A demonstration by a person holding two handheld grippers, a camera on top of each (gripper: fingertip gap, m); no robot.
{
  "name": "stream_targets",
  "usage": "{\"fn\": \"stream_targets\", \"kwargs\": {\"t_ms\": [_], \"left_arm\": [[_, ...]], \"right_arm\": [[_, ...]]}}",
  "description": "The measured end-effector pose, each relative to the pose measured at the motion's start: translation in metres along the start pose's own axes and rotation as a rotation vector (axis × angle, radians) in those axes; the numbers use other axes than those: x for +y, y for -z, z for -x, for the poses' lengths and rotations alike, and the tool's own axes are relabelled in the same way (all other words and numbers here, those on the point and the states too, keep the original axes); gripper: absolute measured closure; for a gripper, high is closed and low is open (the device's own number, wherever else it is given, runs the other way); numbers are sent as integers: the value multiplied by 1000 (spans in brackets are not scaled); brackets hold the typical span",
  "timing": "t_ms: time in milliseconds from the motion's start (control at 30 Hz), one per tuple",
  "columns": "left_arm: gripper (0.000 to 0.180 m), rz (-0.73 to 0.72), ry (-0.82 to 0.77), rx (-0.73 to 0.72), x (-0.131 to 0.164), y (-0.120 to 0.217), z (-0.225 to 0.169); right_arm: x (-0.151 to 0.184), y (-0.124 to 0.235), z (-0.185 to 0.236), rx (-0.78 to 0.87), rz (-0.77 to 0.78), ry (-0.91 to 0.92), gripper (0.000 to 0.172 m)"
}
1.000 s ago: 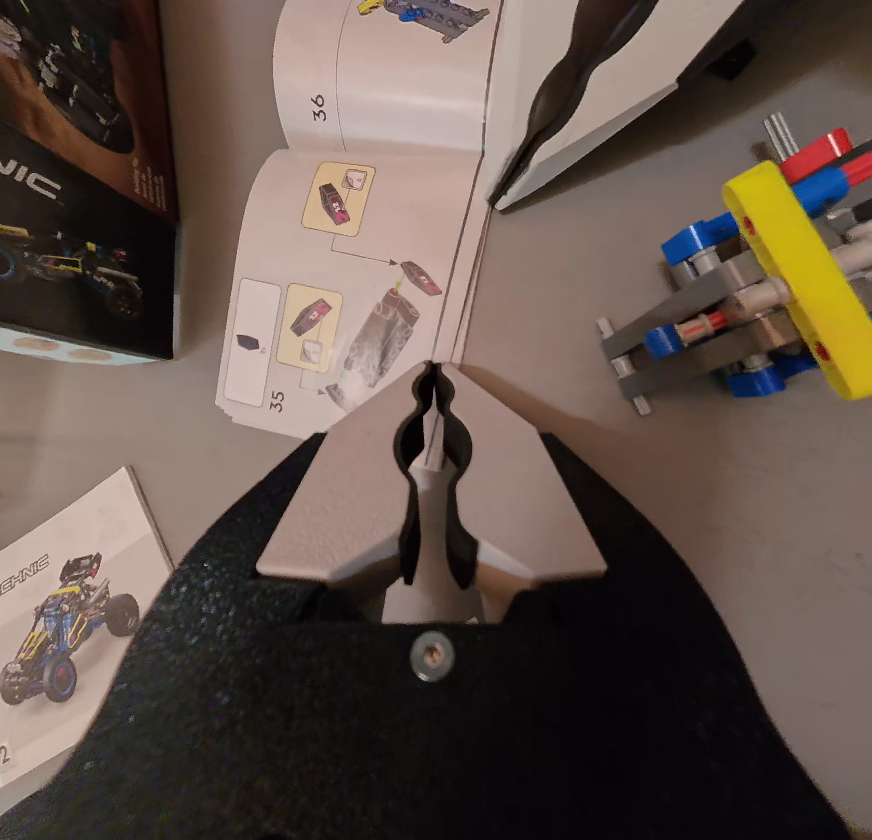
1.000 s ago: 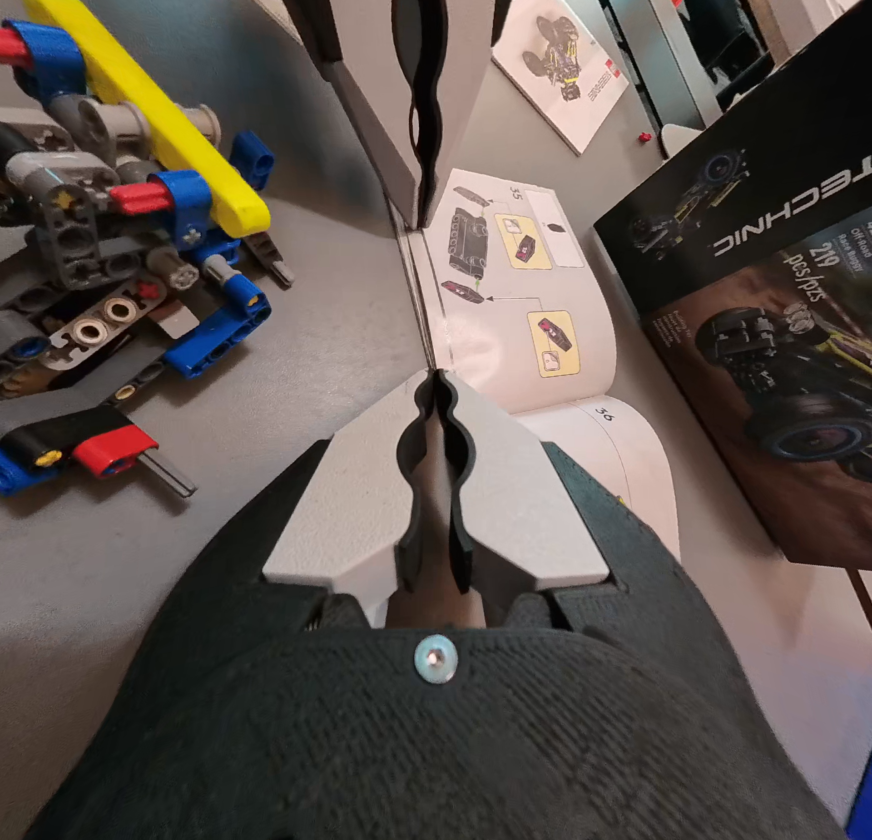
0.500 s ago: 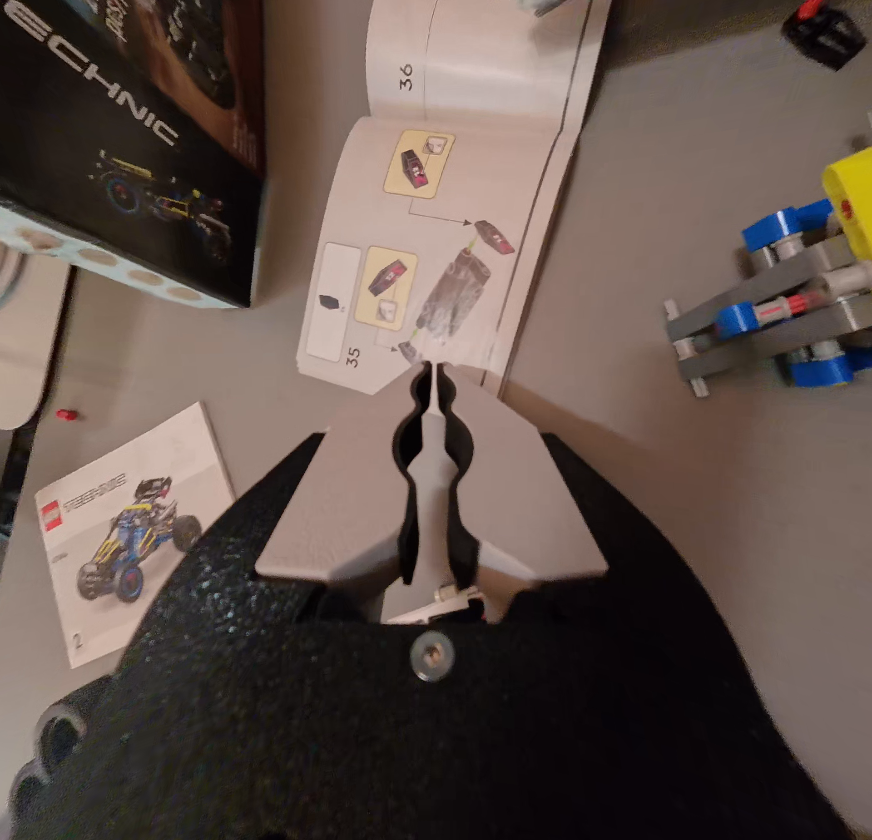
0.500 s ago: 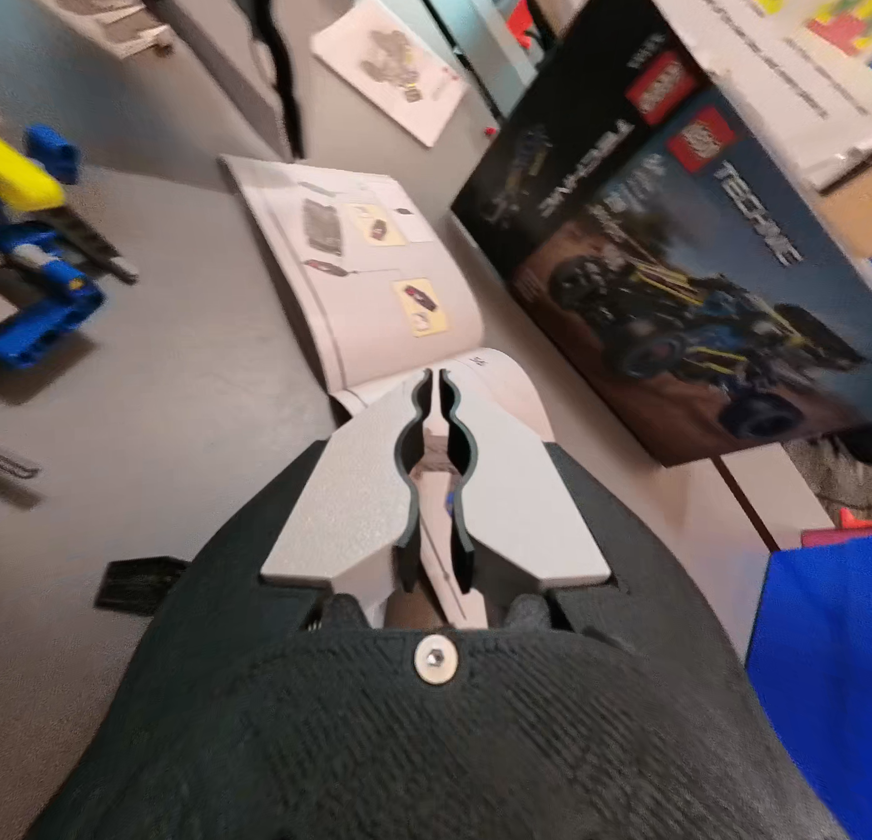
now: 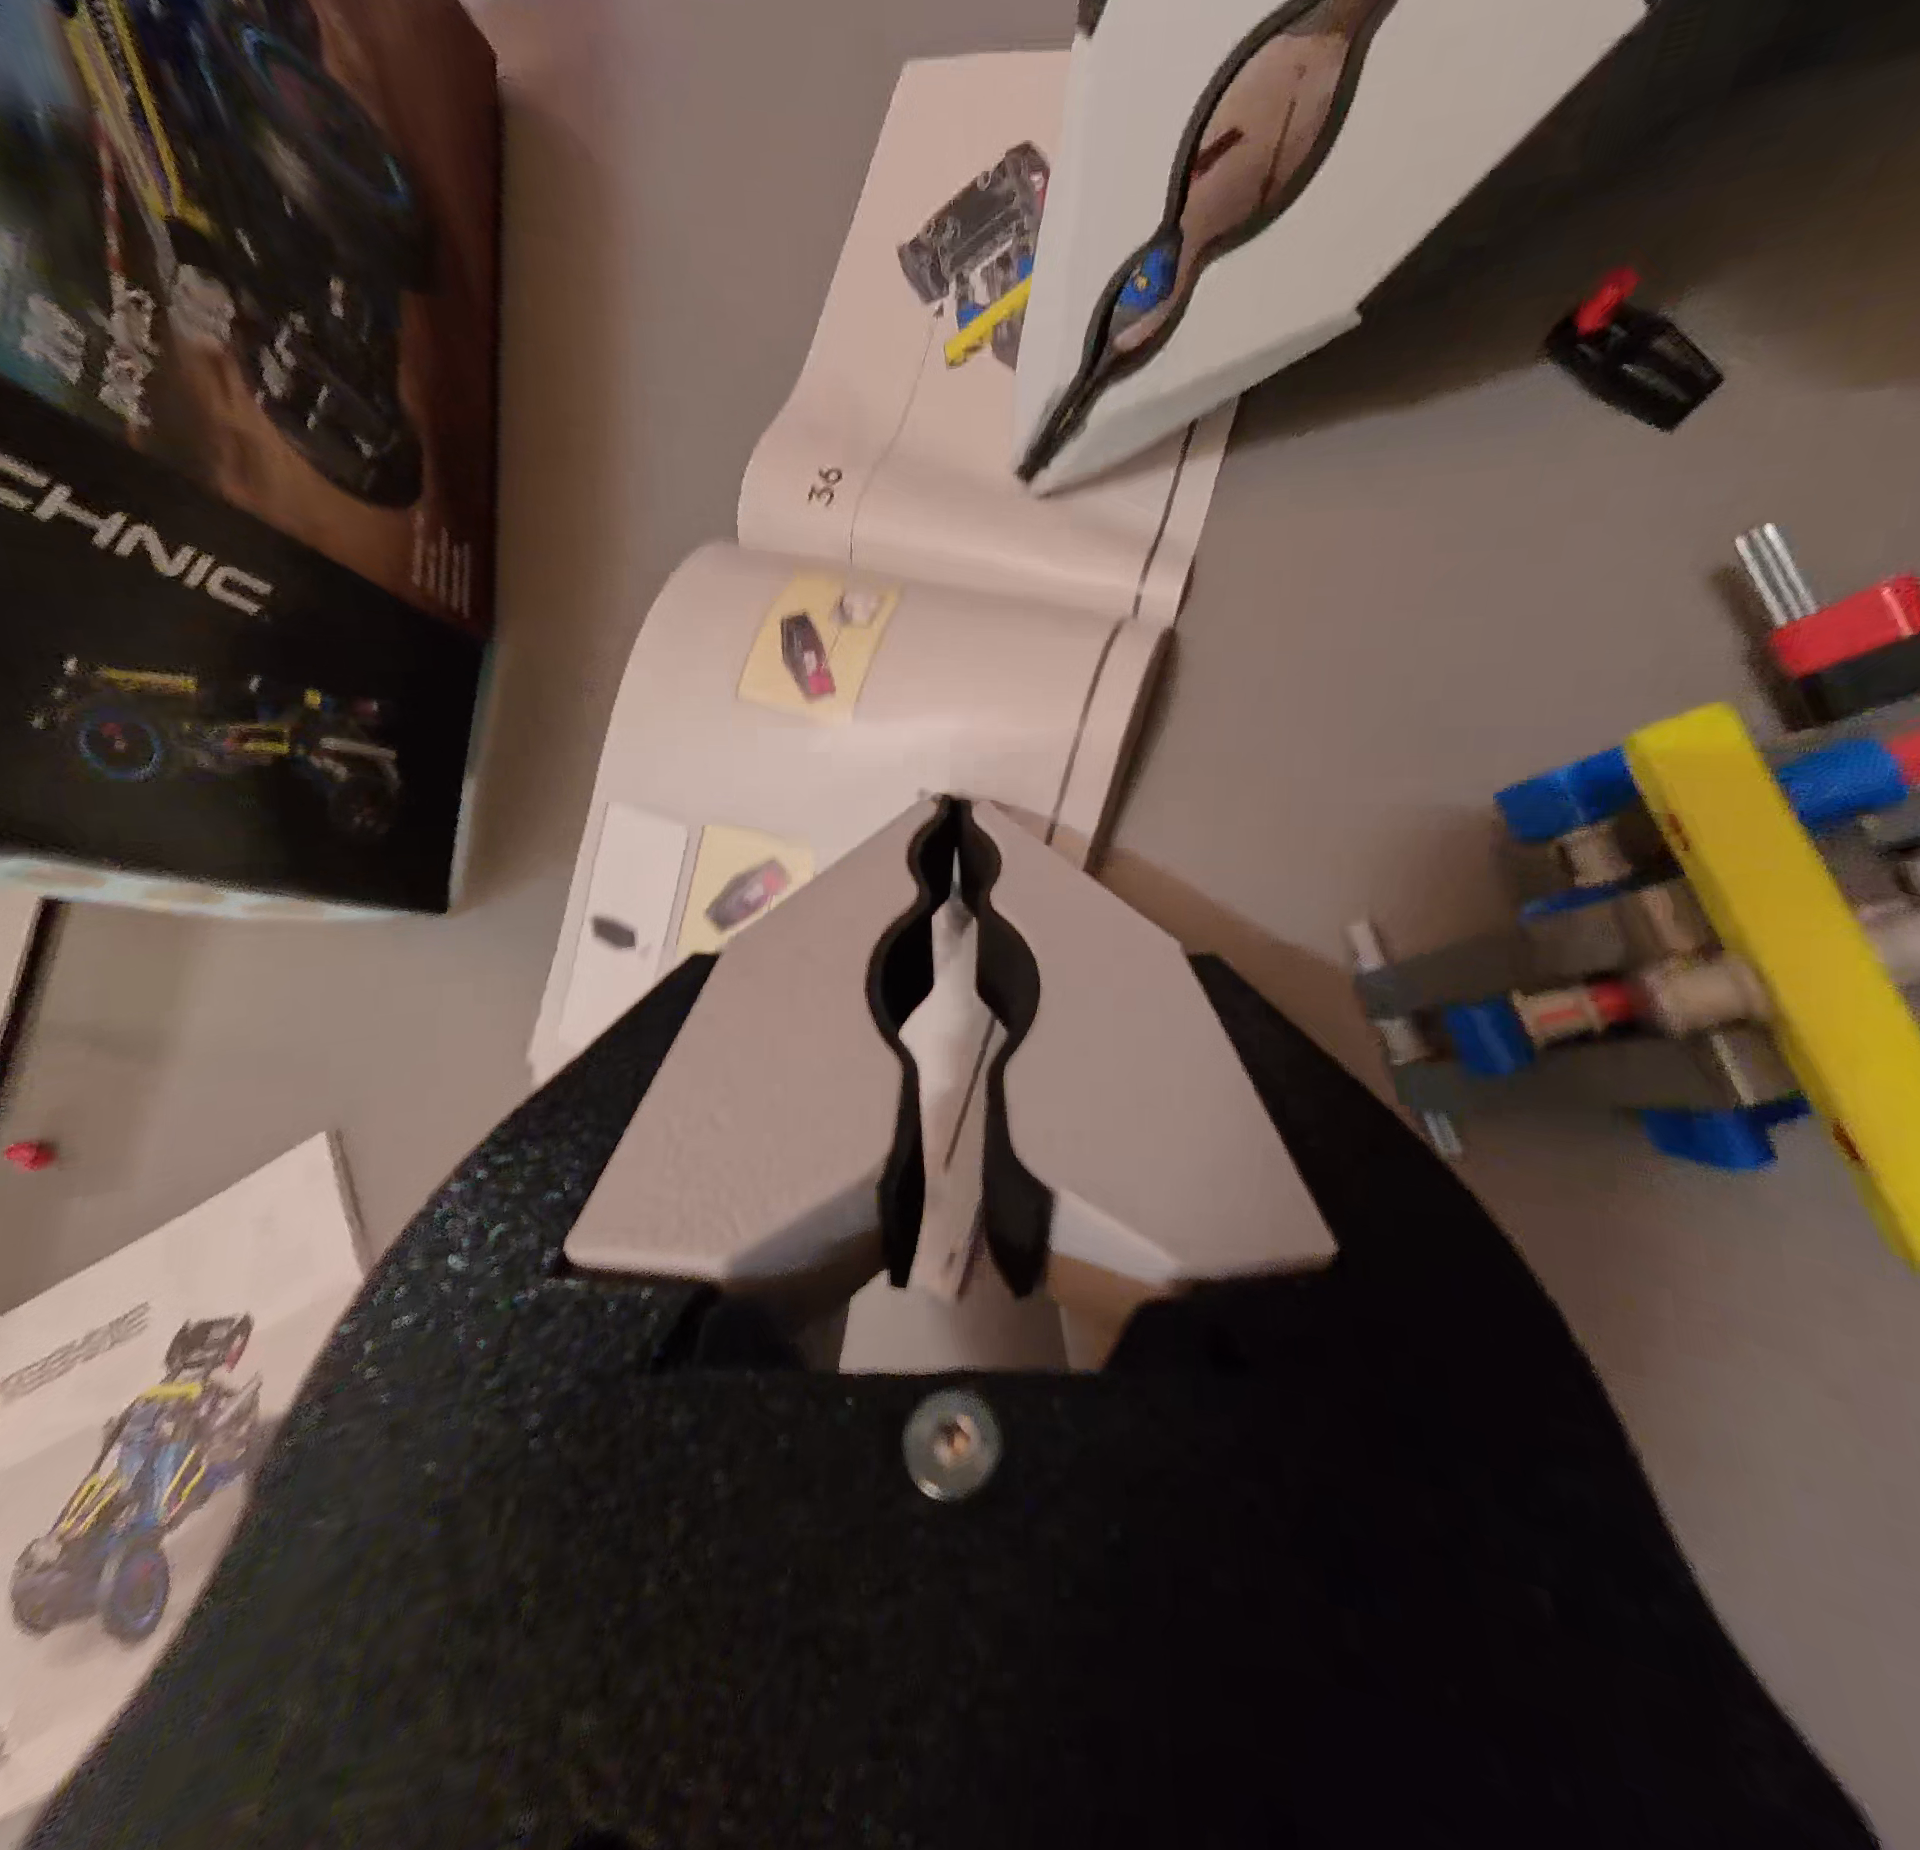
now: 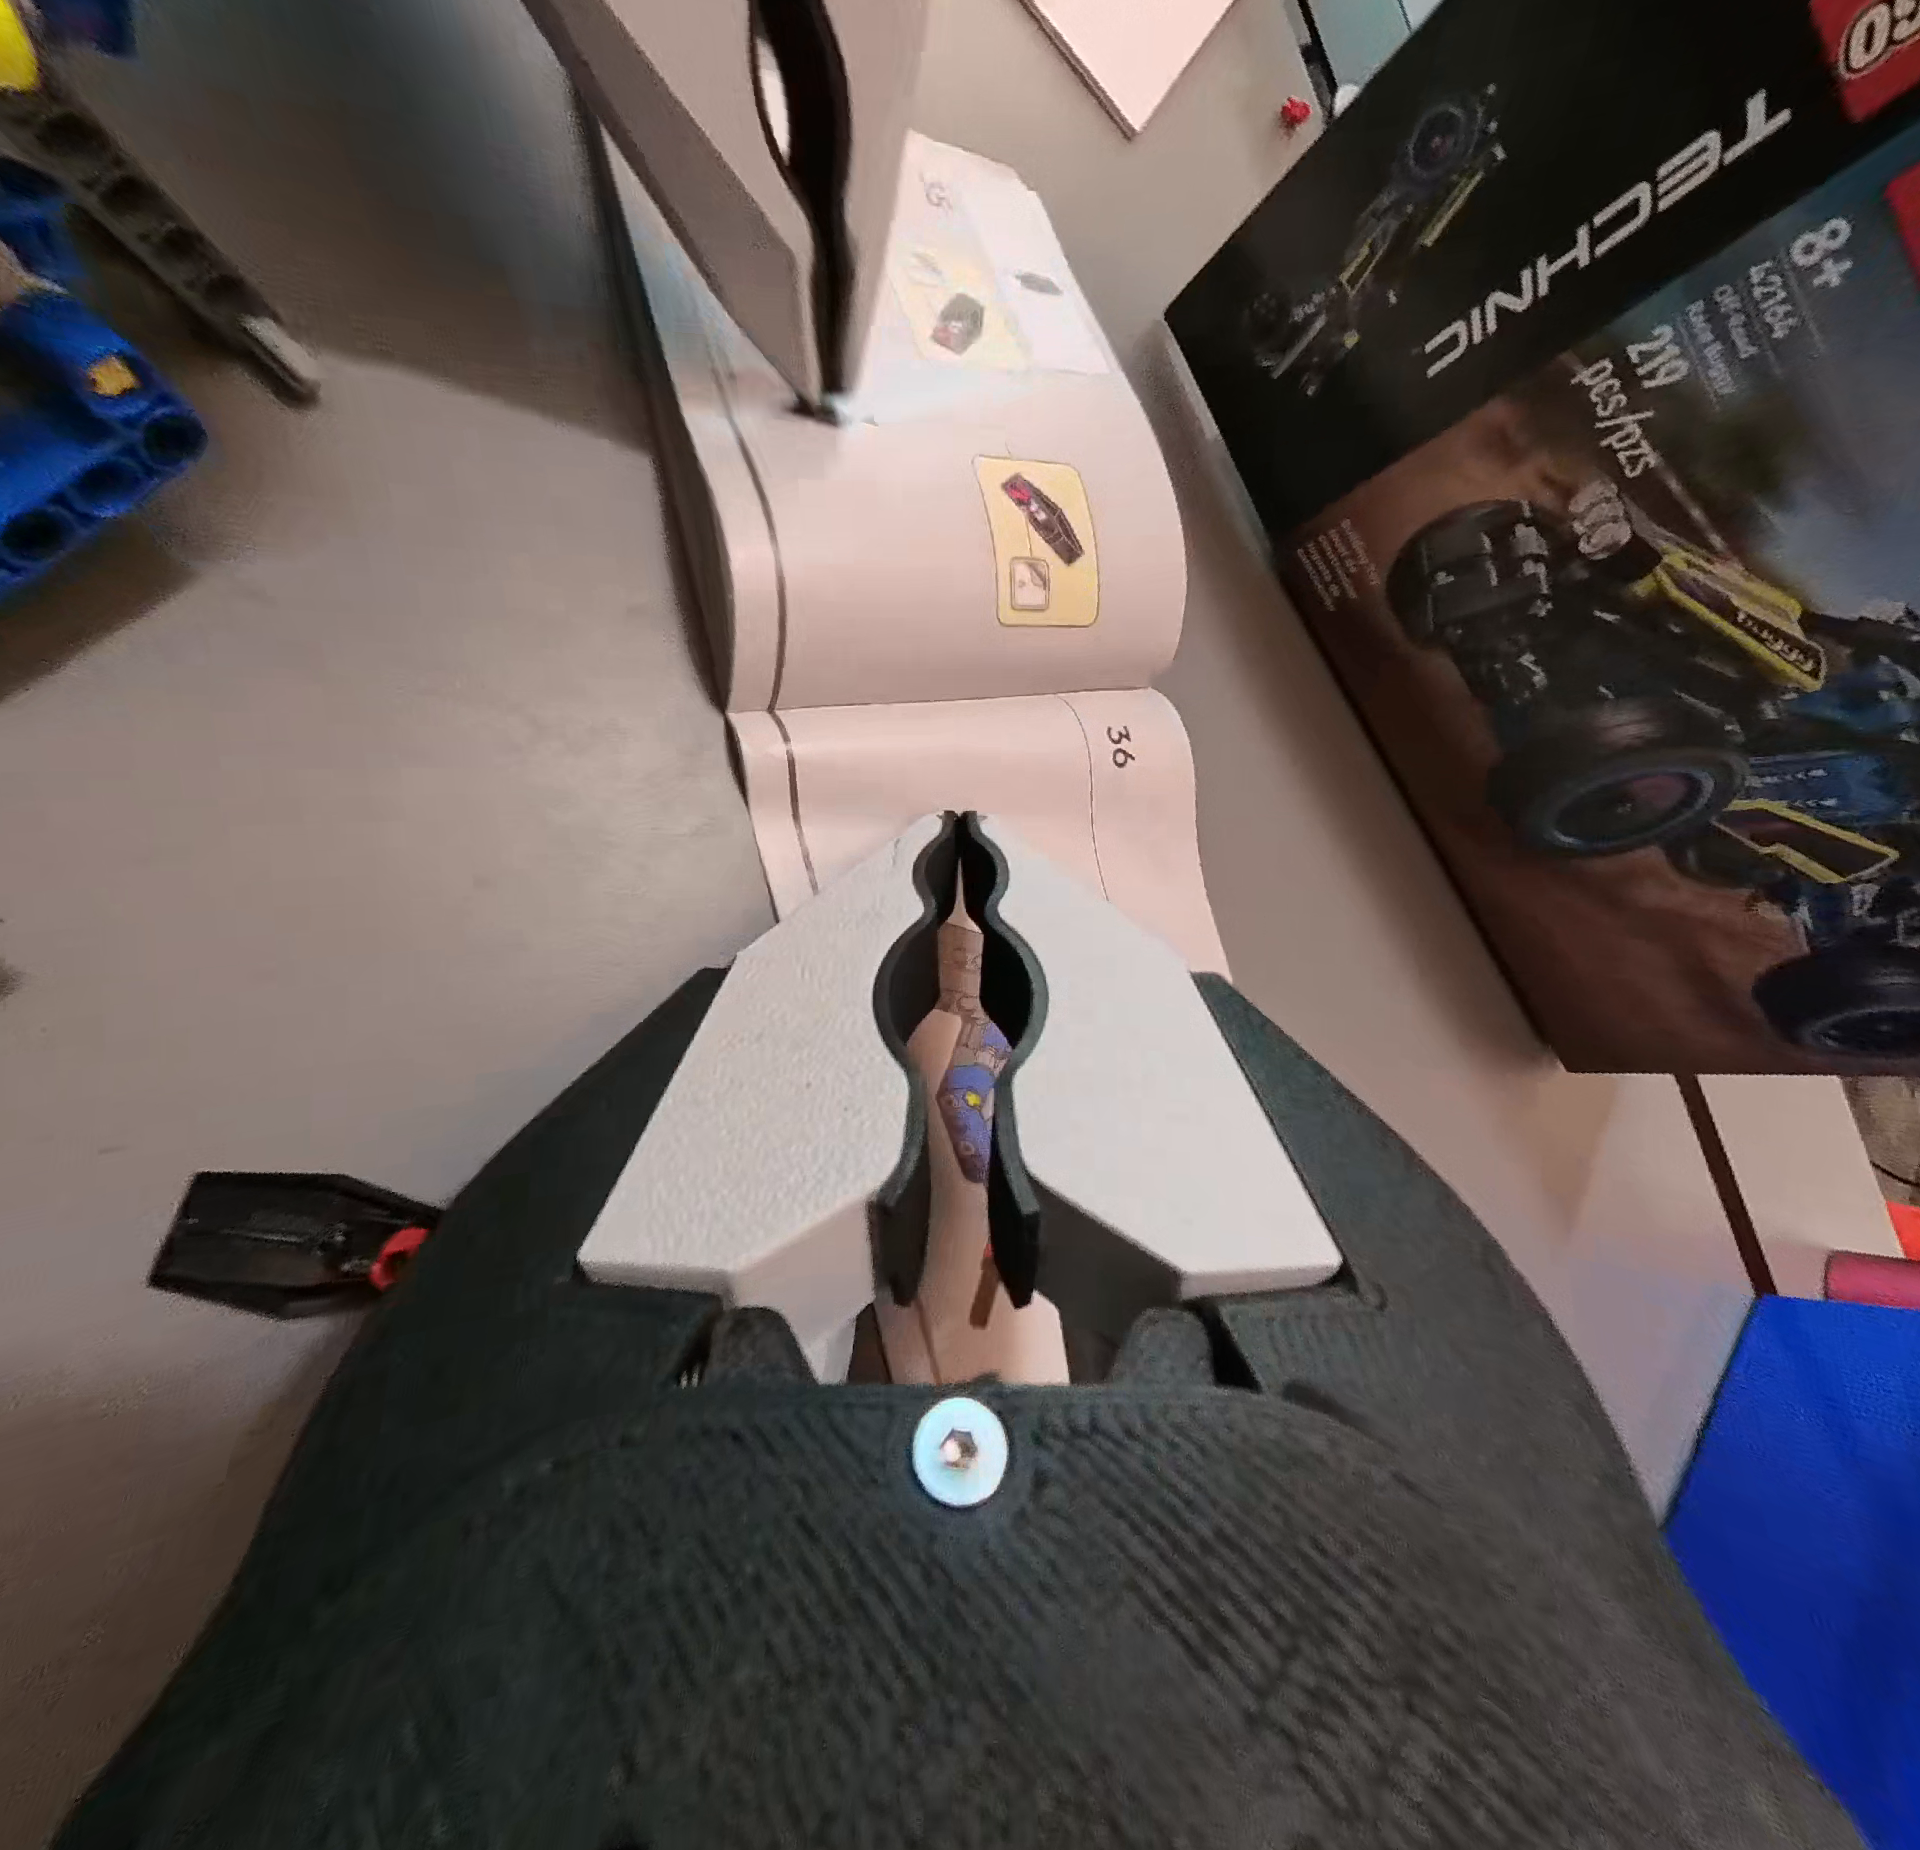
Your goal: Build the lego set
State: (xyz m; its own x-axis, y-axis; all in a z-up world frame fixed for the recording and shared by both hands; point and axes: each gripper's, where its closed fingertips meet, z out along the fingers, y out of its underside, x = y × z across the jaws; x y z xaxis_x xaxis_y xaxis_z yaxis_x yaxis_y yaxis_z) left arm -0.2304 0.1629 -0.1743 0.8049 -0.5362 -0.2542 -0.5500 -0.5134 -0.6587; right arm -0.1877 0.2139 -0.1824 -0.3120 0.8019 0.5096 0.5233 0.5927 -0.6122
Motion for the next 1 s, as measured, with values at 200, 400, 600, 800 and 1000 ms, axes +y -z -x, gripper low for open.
{"fn": "stream_targets", "kwargs": {"t_ms": [200, 400, 600, 800, 1000], "left_arm": [[180, 45, -52, 10, -4, -16, -7], [180, 21, -31, 47, -19, -23, -9], [180, -2, -7, 47, -26, -23, -6], [180, -18, 1, 58, -28, -25, -8], [180, -46, 26, 67, -30, -23, -7]], "right_arm": [[-3, 0, 4, -23, -12, -6, 172], [-12, 2, 12, -28, -31, 1, 172], [-30, 9, 24, -120, -132, -101, 146], [-28, 5, 18, -68, -99, -78, 153], [-29, 6, 20, -83, -108, -72, 162]]}}
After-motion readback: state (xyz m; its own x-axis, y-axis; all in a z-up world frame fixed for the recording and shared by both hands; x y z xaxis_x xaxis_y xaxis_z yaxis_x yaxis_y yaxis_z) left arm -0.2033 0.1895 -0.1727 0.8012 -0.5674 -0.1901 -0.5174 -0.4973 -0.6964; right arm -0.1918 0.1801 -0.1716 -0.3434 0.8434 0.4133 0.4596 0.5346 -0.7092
